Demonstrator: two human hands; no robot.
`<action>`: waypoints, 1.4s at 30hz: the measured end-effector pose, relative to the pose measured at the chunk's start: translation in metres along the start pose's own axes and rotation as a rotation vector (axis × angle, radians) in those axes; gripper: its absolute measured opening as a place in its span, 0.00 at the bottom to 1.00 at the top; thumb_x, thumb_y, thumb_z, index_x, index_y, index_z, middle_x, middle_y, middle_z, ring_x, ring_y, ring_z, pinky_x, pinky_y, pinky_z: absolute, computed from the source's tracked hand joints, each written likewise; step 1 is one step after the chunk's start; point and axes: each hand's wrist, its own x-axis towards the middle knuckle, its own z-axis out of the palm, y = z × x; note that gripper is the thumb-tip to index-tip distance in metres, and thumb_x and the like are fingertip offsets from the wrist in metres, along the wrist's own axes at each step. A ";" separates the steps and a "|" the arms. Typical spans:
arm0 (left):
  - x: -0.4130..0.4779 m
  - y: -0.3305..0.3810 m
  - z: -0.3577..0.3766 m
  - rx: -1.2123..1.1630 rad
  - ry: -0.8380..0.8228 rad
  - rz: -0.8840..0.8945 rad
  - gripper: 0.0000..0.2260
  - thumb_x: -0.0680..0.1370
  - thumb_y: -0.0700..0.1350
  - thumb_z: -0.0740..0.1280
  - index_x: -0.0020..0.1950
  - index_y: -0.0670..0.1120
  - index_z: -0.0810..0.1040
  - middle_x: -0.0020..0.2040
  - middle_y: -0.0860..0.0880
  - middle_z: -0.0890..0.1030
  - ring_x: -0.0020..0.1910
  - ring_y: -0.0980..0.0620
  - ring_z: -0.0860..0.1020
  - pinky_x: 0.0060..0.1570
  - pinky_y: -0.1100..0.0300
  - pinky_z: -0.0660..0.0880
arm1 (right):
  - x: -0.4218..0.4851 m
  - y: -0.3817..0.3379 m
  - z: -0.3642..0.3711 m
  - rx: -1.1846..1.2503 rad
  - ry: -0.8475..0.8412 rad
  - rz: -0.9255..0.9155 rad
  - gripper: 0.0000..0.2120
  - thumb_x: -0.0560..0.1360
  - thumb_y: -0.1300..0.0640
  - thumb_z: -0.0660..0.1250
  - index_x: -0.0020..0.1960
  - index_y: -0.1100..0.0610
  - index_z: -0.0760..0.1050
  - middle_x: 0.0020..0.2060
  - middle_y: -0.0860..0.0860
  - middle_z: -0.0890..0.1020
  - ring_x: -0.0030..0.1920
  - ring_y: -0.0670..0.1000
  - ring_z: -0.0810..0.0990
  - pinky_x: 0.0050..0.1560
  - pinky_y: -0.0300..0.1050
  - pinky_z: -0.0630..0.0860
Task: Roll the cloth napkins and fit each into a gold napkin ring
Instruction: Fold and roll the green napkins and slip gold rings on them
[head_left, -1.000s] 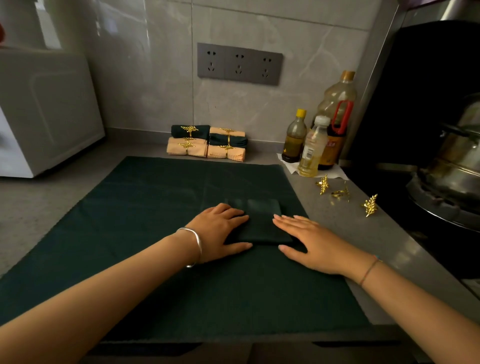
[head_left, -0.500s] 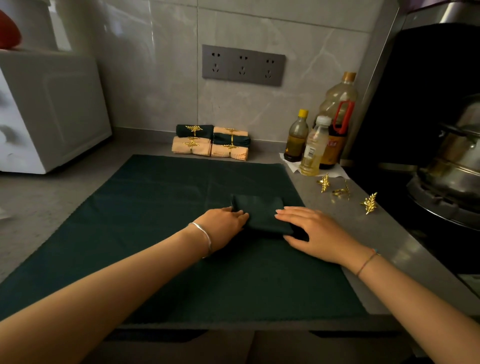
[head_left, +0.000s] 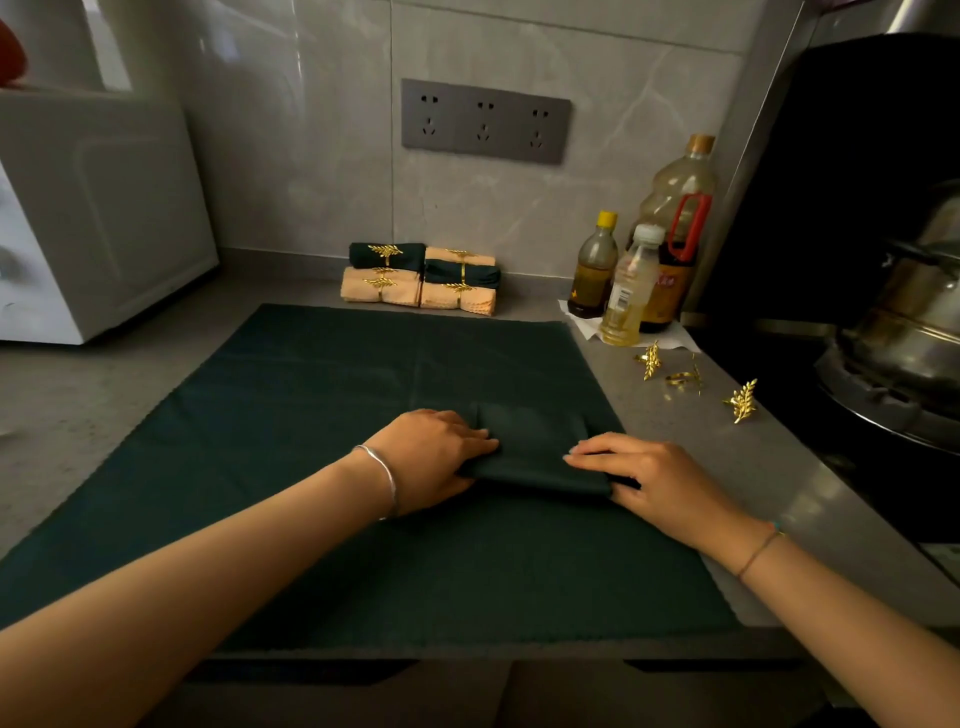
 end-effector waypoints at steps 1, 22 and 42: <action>0.001 -0.002 0.001 0.043 0.023 0.013 0.23 0.81 0.52 0.55 0.76 0.53 0.57 0.74 0.53 0.63 0.72 0.53 0.61 0.70 0.58 0.58 | -0.001 0.000 0.001 0.020 0.006 0.005 0.25 0.68 0.70 0.71 0.61 0.50 0.78 0.57 0.45 0.79 0.56 0.41 0.76 0.59 0.33 0.71; 0.018 -0.026 0.011 -0.857 0.064 -0.305 0.08 0.75 0.54 0.66 0.41 0.51 0.79 0.39 0.54 0.79 0.39 0.58 0.77 0.40 0.69 0.71 | 0.021 0.005 0.011 0.509 0.168 0.654 0.08 0.71 0.50 0.71 0.40 0.55 0.81 0.42 0.50 0.77 0.41 0.45 0.76 0.42 0.33 0.69; 0.067 -0.012 0.016 -1.032 0.263 -0.354 0.08 0.75 0.46 0.69 0.52 0.46 0.83 0.47 0.53 0.82 0.42 0.62 0.77 0.41 0.76 0.71 | 0.036 0.001 0.025 0.189 0.367 0.393 0.14 0.74 0.54 0.68 0.59 0.53 0.73 0.59 0.47 0.74 0.61 0.47 0.71 0.63 0.43 0.67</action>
